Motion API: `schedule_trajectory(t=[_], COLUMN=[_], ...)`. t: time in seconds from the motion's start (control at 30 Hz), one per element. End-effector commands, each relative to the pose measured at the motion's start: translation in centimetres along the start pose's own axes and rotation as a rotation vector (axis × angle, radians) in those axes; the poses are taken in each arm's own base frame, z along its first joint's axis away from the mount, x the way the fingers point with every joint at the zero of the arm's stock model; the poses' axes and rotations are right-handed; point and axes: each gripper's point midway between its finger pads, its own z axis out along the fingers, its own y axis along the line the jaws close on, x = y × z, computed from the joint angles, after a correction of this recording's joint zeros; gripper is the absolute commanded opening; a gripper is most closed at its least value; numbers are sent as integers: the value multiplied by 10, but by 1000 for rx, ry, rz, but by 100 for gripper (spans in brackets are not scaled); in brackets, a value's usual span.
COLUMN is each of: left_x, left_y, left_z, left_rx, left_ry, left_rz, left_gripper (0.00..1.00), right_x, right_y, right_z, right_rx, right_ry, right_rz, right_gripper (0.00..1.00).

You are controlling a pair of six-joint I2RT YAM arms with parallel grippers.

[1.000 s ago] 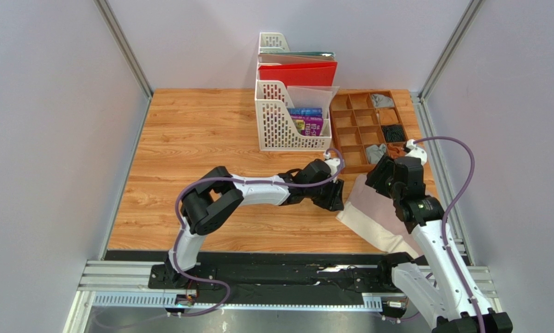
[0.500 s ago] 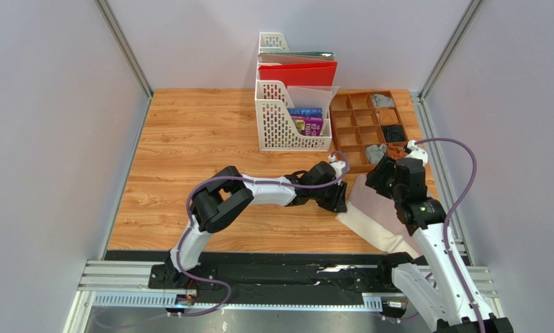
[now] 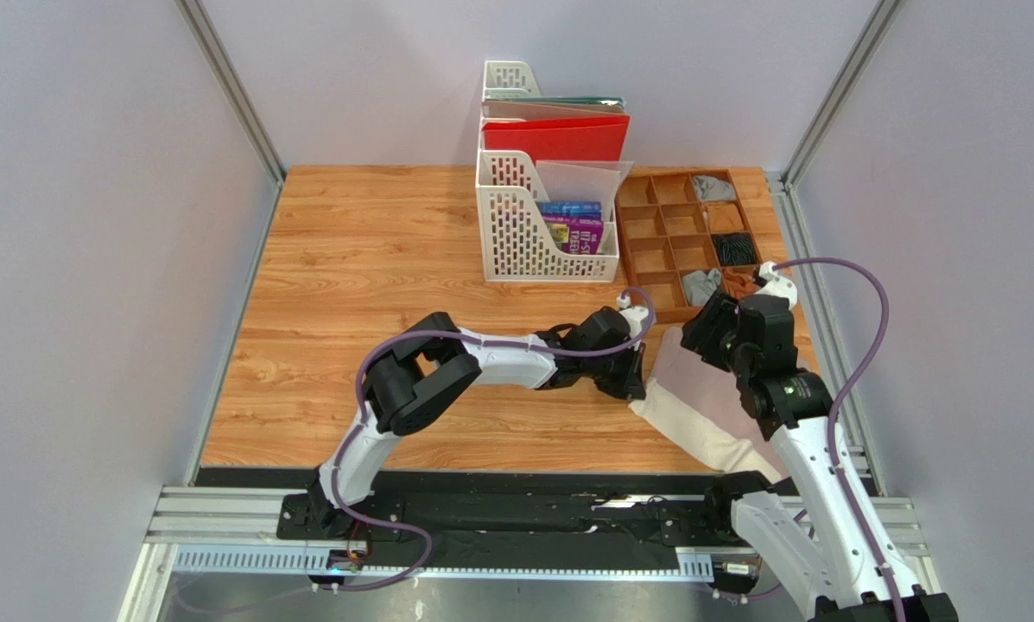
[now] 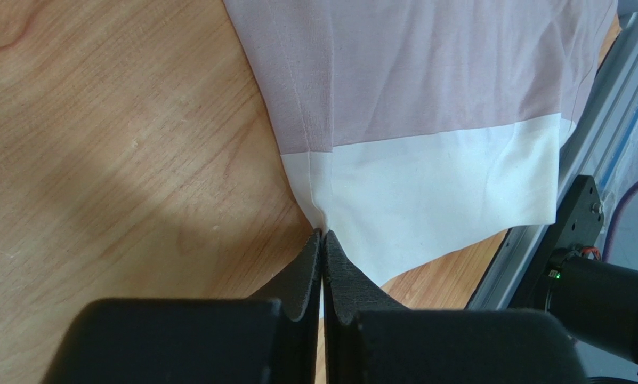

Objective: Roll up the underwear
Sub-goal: Move the underwear to the center of the board.

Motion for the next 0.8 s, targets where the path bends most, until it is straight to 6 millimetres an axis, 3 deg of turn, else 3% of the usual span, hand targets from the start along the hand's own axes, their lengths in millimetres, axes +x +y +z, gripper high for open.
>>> schedule_trajectory(t=[0.0, 0.1, 0.13, 0.2, 0.23, 0.4, 0.43, 0.5, 0.77], left_x=[15, 19, 31, 25, 41, 52, 67, 73, 66], left_y=[25, 49, 61, 77, 92, 136, 147, 162, 204], left_z=[-14, -34, -40, -55, -64, -106, -115, -133, -191], left_rx=[-136, -197, -218, -238, -275, -401, -430, -463, -600], left_ry=[20, 32, 56, 41, 83, 95, 117, 103, 43], left_rz=[12, -4, -17, -33, -43, -73, -92, -140, -229], left_gripper=[0, 0, 0, 0, 0, 0, 0, 0, 0], right_x=[-13, -1, 3, 9, 16, 36, 39, 46, 62], right_y=[12, 15, 16, 18, 17, 23, 24, 29, 52], right_z=[-2, 6, 9, 14, 19, 32, 35, 40, 51], right_rx=[-54, -78, -89, -101, -97, -106, -105, -110, -137], right_ry=[-34, -5, 12, 30, 54, 115, 125, 136, 175], right_rz=[2, 11, 11, 12, 6, -30, -28, -37, -93], right_gripper=[59, 59, 58, 58, 57, 57, 56, 56, 56])
